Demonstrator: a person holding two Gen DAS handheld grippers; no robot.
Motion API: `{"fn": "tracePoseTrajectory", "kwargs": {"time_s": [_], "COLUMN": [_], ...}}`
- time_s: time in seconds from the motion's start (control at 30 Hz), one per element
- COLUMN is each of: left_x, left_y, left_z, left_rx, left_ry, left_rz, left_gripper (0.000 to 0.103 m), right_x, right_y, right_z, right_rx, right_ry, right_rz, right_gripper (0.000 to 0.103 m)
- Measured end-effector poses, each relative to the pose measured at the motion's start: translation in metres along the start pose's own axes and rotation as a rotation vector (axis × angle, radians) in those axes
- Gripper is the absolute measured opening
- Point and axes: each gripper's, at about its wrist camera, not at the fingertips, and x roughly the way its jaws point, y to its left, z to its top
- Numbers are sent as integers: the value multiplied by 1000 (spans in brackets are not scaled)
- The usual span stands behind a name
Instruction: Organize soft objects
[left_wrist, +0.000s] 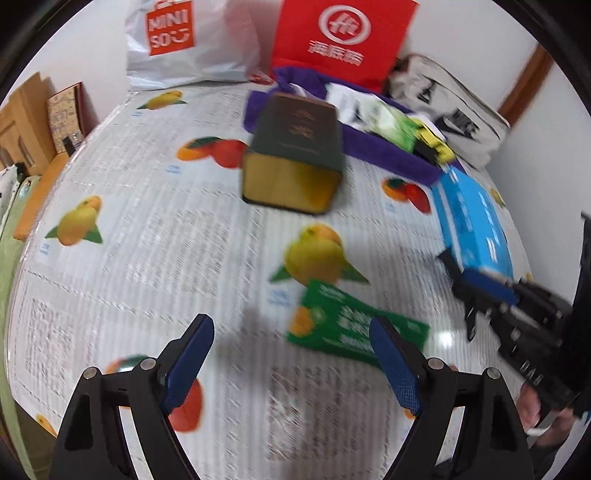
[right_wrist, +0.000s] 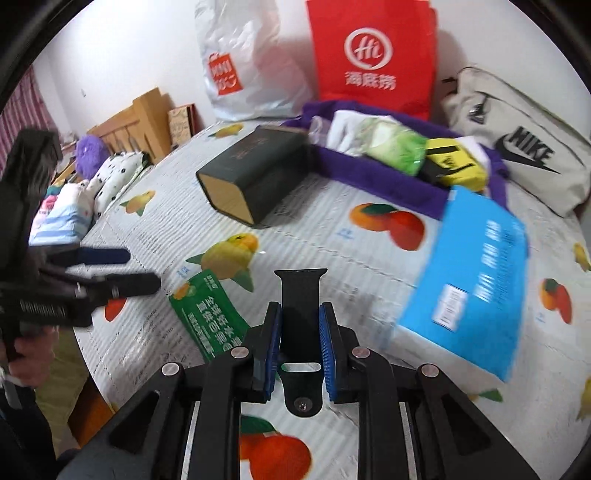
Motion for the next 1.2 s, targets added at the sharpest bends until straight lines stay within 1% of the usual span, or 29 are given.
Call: {"fn": "tracePoseTrajectory", "kwargs": {"time_s": [0.07,0.2,0.37,0.4,0.43,0.63,0.77,0.8,0.83,0.9,1.03,1.13,1.17,1.2], "left_x": [4,17,34,36,37,50,62,64,65,65,59,56,54,51], "left_y": [-9,-23,-37,-40,-45,-64,-84,-89,-95,-99,-90,-86,-86,-86], "left_z": [-8,-22,-26,-26,-24,-5,8,8,7,4,-6,-14,-17,-19], "left_rx": [13,26,26,33,48,79,114,130,157,182,157,153,156,163], "left_ry": [15,56,87,82,68,53,57,62,65,73,85,79,69,52], "left_rz": [-14,-15,-47,-35,-18,5,44,66,93,118,156,156,157,152], "left_gripper": [85,85,85,88,88,89,90,90,90,90,90,90,86,71], "right_x": [-10,-23,-34,-35,-38,-49,-54,-55,-57,-60,-63,-60,-59,-59], "right_y": [-6,-16,-27,-29,-33,-49,-57,-58,-59,-61,-60,-59,-58,-57], "right_z": [-4,-16,-33,-35,-37,-46,-49,-50,-50,-52,-53,-54,-54,-55], "right_rx": [8,48,78,84,95,142,152,154,156,157,152,156,156,155], "right_ry": [-16,-41,-49,-51,-54,-74,-79,-82,-85,-91,-100,-100,-100,-99], "right_rz": [-14,-18,-31,-33,-35,-35,-32,-32,-32,-30,-23,-12,-10,-8], "right_gripper": [21,21,21,21,21,21,21,21,21,21,21,21,21,21]}}
